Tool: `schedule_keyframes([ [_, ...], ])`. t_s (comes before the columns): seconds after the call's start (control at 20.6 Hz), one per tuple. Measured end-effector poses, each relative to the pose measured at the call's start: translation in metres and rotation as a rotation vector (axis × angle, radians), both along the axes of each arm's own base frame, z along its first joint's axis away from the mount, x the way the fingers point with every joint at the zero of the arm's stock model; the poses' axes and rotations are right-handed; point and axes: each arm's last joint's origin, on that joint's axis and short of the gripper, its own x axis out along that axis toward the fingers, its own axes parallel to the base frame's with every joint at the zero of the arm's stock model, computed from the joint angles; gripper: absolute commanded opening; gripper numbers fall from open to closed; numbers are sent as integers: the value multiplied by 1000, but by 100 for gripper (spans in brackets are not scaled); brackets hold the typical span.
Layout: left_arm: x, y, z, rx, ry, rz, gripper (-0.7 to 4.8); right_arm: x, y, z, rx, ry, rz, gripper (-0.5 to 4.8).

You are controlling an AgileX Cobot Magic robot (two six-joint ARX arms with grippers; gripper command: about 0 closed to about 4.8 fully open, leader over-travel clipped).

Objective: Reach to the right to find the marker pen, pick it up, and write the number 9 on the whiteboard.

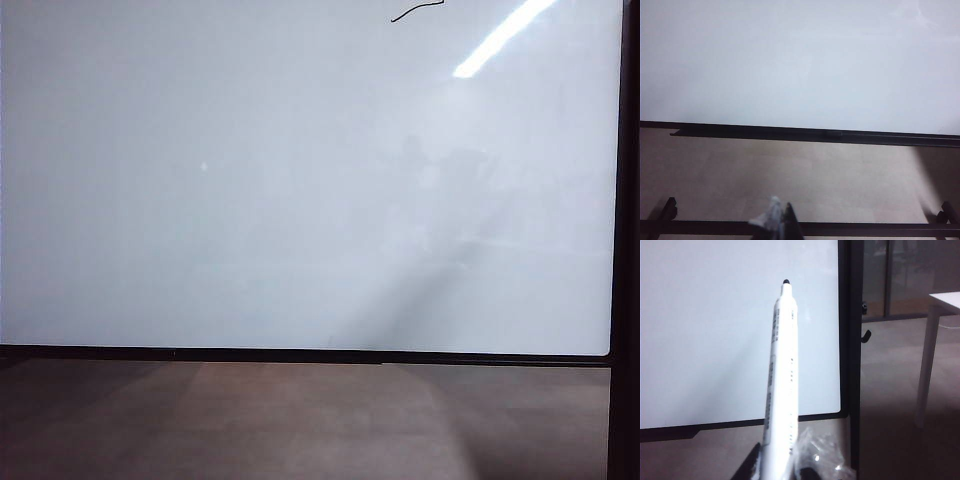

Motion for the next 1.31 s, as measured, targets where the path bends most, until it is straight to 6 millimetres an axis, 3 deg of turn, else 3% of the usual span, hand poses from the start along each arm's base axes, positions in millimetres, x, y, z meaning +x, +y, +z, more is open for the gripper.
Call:
schedule_keyframes([
  [0.78,0,0,0,0,0,0,-5,0,4,-4,12,42,36,0],
  [1.31,0,0,0,0,0,0,-5,0,4,-2,-85,13,32,0],
])
